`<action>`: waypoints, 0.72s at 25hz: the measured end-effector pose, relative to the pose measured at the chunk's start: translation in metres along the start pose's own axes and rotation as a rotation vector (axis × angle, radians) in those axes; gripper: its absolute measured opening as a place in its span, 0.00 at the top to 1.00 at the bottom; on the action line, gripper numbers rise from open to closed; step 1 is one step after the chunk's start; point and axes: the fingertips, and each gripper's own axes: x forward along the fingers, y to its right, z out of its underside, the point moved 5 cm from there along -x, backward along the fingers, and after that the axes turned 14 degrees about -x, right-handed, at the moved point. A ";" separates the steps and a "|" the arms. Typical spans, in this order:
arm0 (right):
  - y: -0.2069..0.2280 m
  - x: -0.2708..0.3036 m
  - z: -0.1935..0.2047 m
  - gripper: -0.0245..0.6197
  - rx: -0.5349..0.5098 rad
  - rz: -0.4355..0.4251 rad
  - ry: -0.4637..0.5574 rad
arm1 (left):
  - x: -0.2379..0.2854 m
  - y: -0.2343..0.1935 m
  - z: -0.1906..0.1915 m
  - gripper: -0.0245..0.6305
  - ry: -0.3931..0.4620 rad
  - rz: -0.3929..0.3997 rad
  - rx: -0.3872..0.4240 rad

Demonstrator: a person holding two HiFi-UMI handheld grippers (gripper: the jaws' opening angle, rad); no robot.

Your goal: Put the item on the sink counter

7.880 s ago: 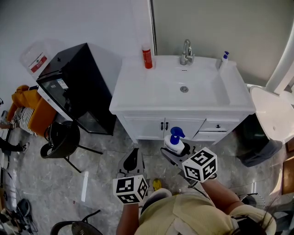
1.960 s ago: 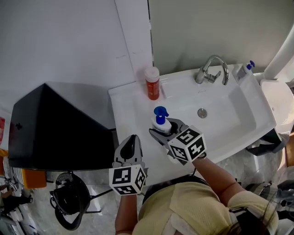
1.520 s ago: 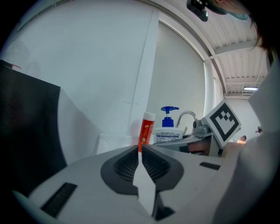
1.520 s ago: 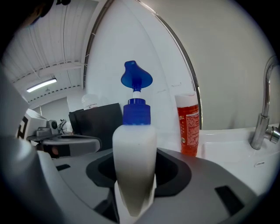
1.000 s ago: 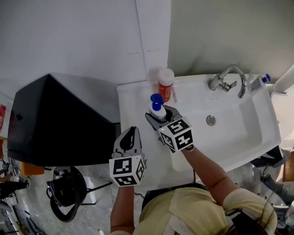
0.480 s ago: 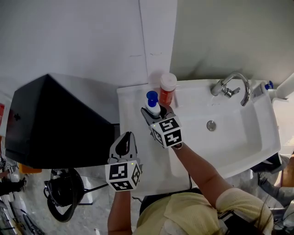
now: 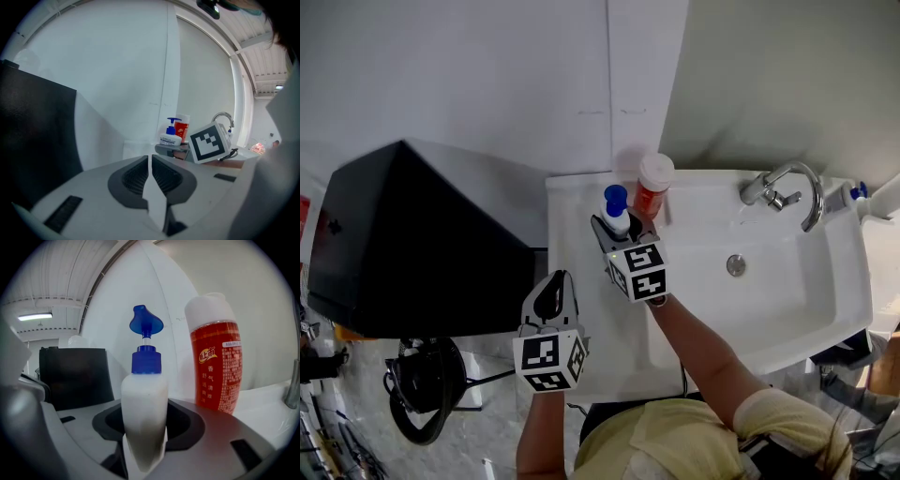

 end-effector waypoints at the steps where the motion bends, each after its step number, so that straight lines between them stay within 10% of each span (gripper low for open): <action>1: 0.001 0.002 0.000 0.64 0.000 0.007 0.004 | 0.000 0.000 0.002 0.88 -0.003 -0.001 -0.001; 18: 0.000 0.028 0.010 0.64 -0.035 0.085 -0.007 | -0.008 -0.010 0.007 0.88 -0.009 -0.028 -0.011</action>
